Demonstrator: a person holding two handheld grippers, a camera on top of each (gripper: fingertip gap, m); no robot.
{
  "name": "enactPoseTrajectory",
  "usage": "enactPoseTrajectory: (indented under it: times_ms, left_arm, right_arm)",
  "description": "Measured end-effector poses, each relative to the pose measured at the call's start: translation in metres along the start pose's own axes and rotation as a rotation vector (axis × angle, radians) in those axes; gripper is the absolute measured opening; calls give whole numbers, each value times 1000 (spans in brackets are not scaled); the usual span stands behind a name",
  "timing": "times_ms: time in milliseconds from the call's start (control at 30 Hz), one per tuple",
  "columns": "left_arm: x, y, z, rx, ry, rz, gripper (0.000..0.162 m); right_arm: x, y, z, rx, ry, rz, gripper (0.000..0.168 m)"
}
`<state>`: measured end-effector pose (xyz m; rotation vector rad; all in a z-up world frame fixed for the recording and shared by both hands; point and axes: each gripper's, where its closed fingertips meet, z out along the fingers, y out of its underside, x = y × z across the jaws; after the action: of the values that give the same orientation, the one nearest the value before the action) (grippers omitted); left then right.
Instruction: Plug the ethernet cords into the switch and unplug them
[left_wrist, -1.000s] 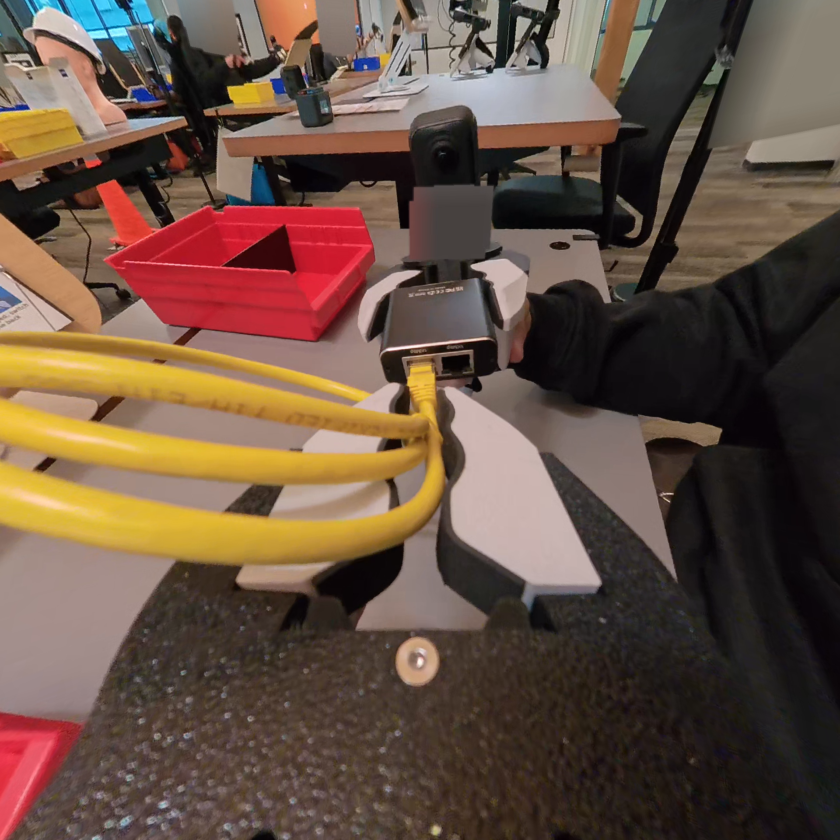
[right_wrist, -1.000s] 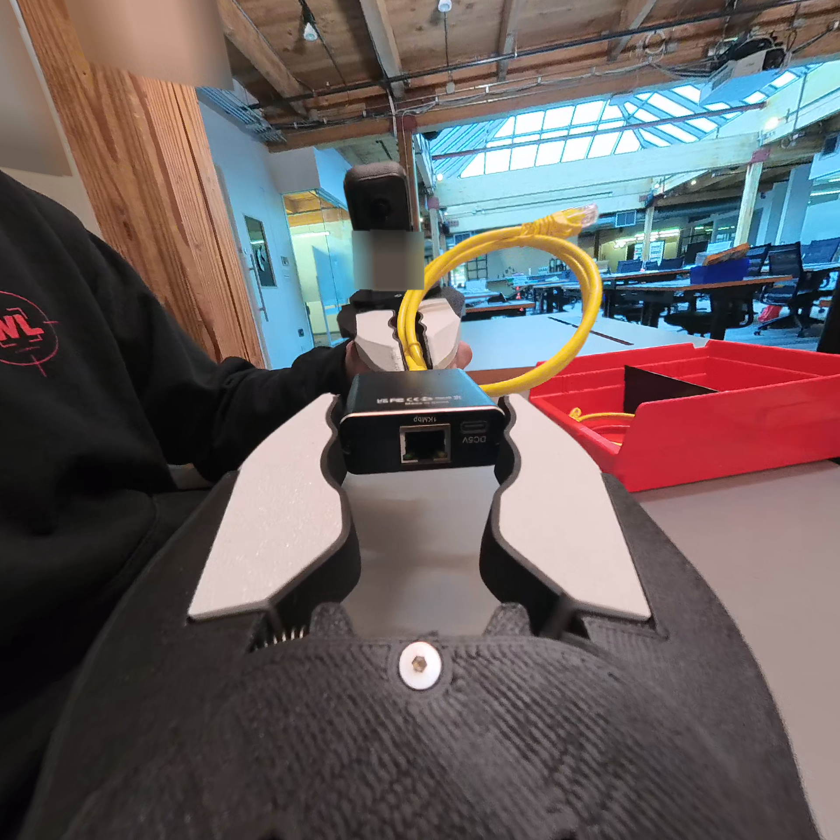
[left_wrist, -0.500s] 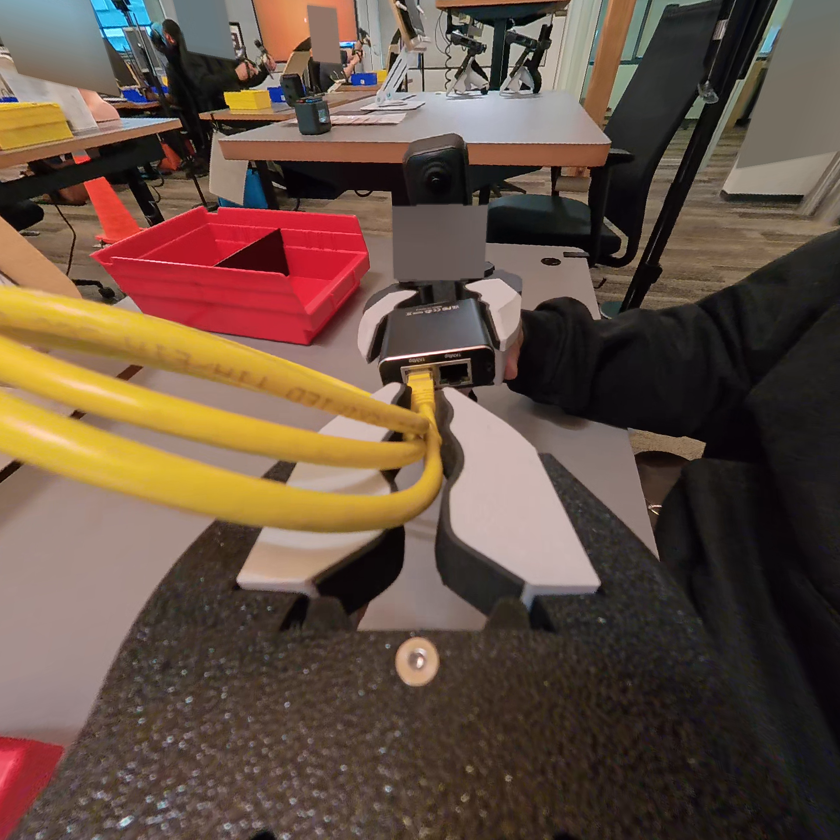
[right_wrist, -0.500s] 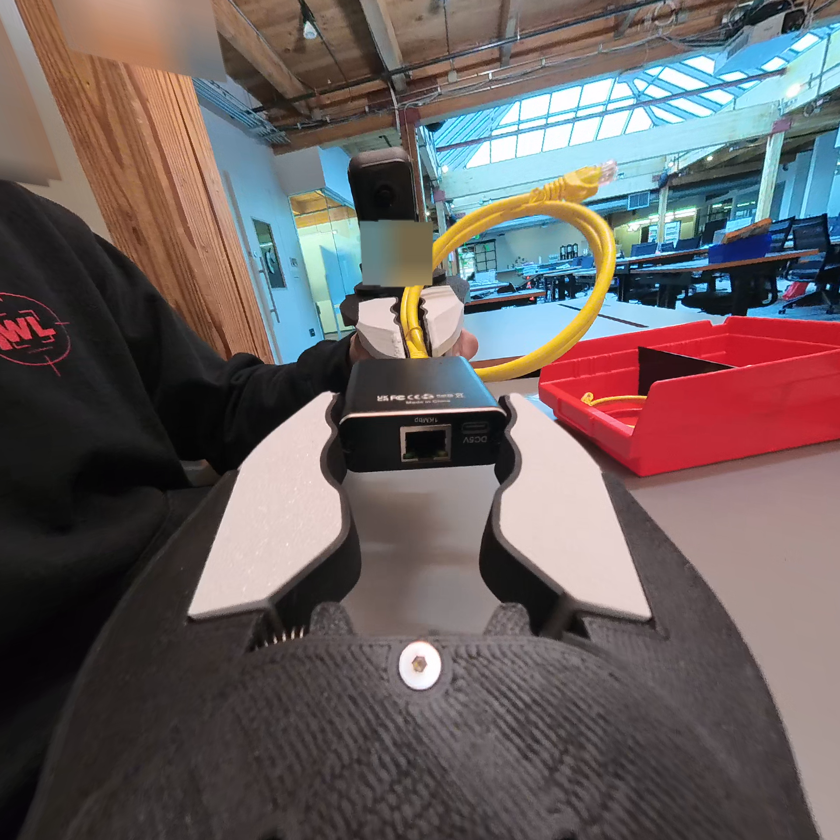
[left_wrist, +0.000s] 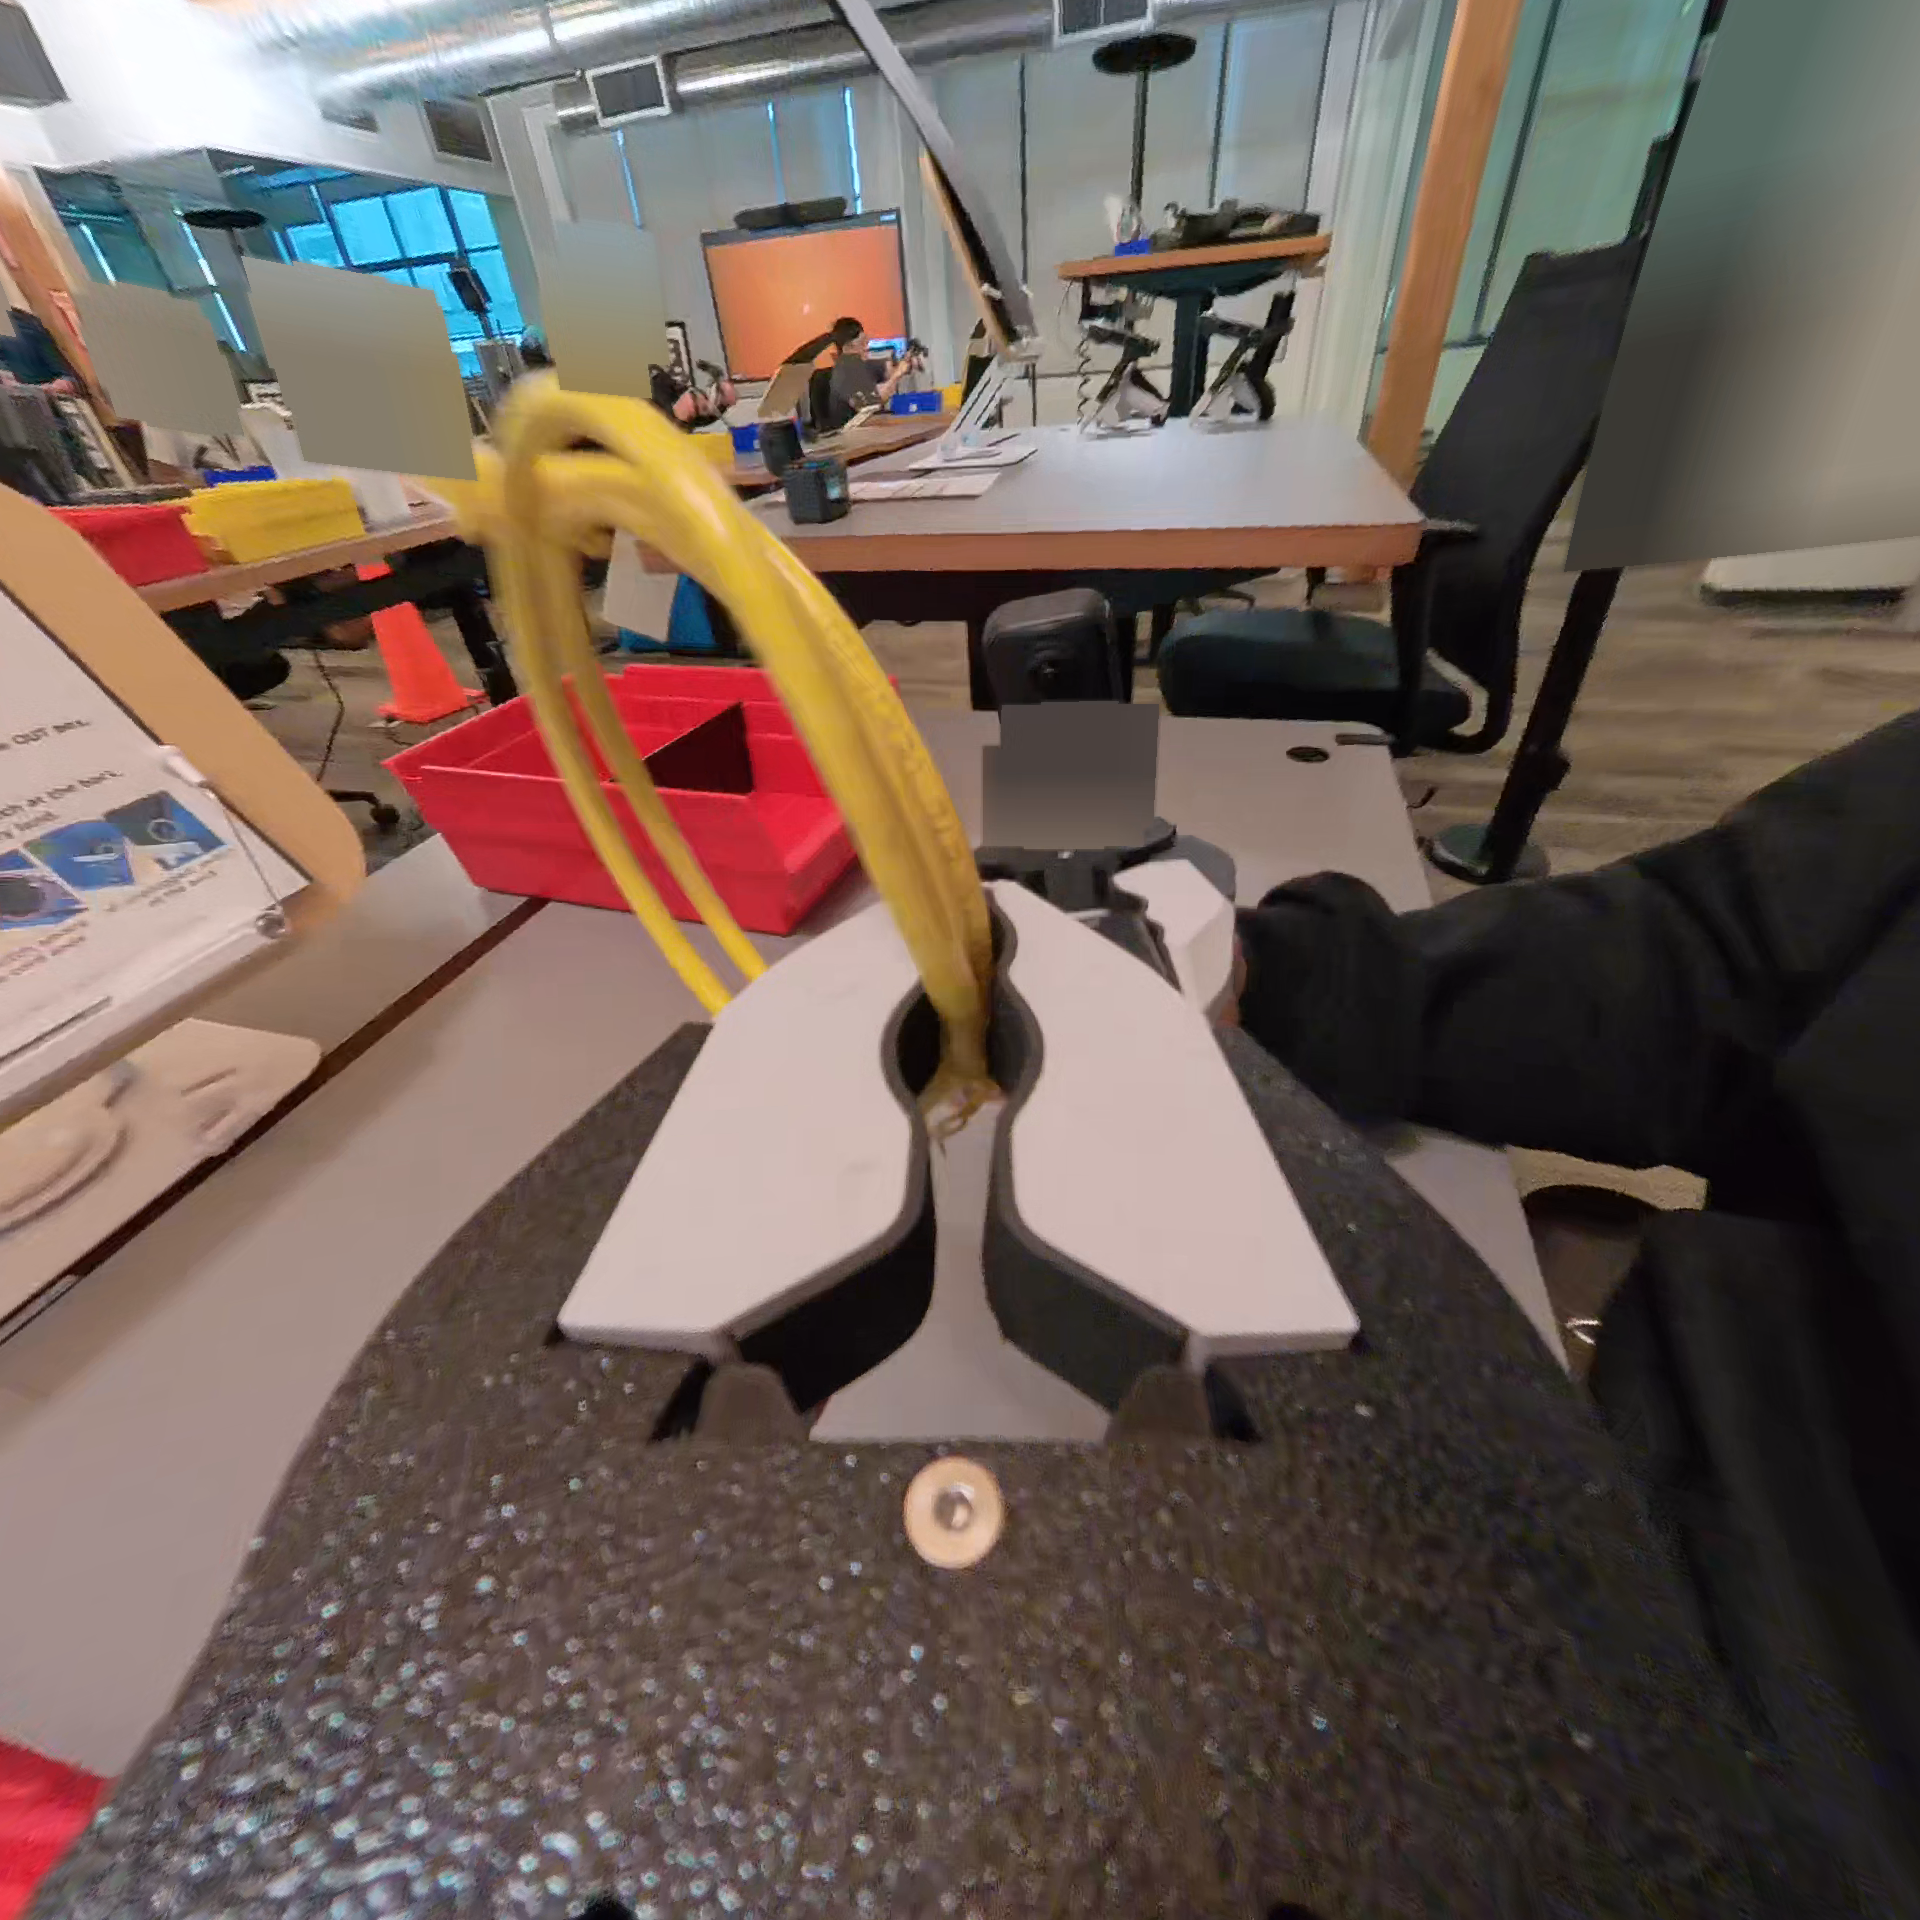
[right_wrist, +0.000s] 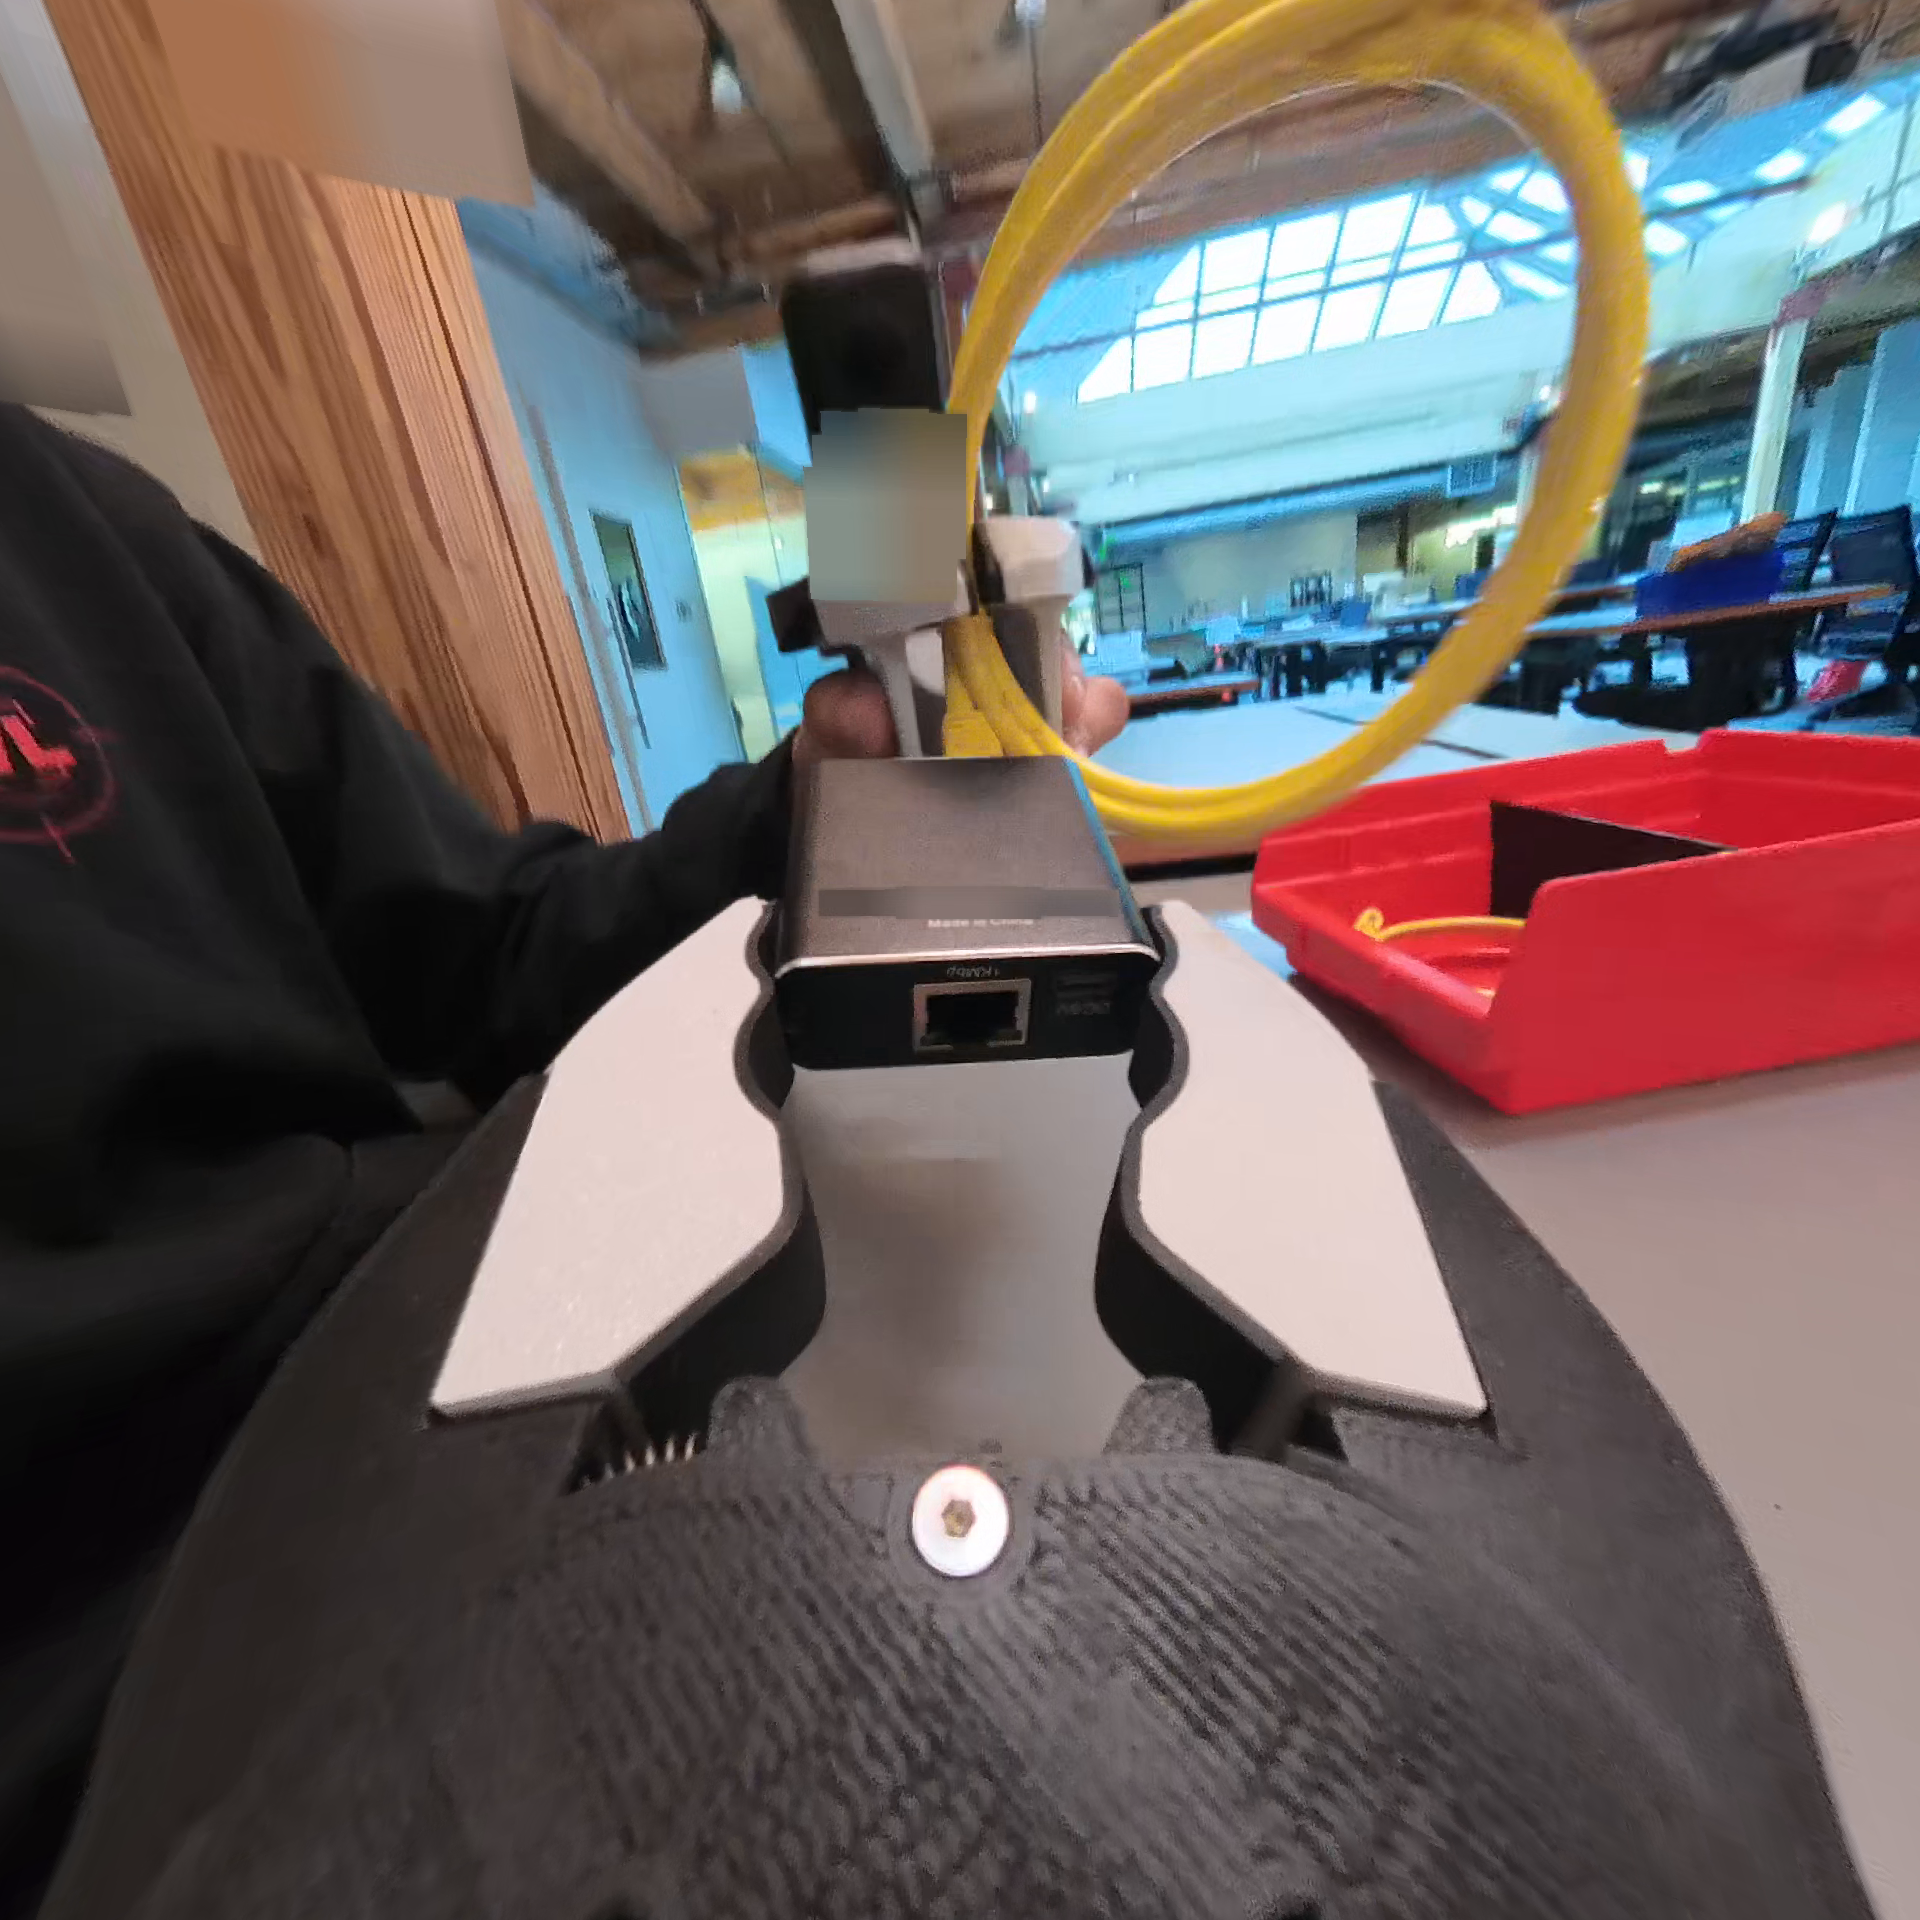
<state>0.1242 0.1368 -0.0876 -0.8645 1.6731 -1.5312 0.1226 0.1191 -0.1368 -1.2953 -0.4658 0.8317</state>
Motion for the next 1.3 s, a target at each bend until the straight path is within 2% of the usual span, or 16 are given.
enactPoseTrajectory:
  times_ms: [67, 267, 367, 533, 633, 733, 800, 900, 967, 1033, 1067, 1167, 1300]
  left_arm:
    - [-1, 5, 2, -26, -8, -1, 6]
    - [-9, 31, 3, -21, -48, -140, 43]
    - [-12, 43, -3, -94, -75, -171, 48]
    - [-1, 37, -14, -194, -103, -82, 41]
    - [5, 29, -5, -230, -124, -36, 40]
    - [6, 33, 10, -224, -107, -71, 36]
    - [4, 32, 16, -174, -102, -139, 32]
    - [6, 16, 16, -17, -54, -223, 22]
    - [5, 11, 12, 43, -28, -260, 23]
    - [-3, 8, 6, 76, -74, -215, 30]
    - [-6, 6, 3, 82, -98, -164, 28]
    - [0, 14, 2, 14, -82, -32, 30]
    - [4, 34, 2, -105, -58, 1, 28]
  right_arm:
    - [2, -12, -9, 42, 14, -24, 66]
    - [6, -52, -37, 226, 77, -58, 65]
    - [12, -55, -47, 249, 118, -72, 65]
    - [15, -51, -52, 186, 148, -110, 65]
    - [14, -46, -45, 155, 142, -122, 65]
    - [7, -45, -34, 151, 105, -121, 65]
    - [2, -44, -28, 153, 81, -121, 65]
    - [-3, -48, -25, 163, 56, -124, 65]
    - [-4, -48, -25, 156, 50, -122, 65]
    - [-4, -45, -25, 137, 44, -109, 65]
    - [-3, -44, -25, 135, 42, -102, 65]
    - [-3, -43, -25, 138, 37, -89, 65]
    - [-1, -43, -25, 131, 50, -95, 65]
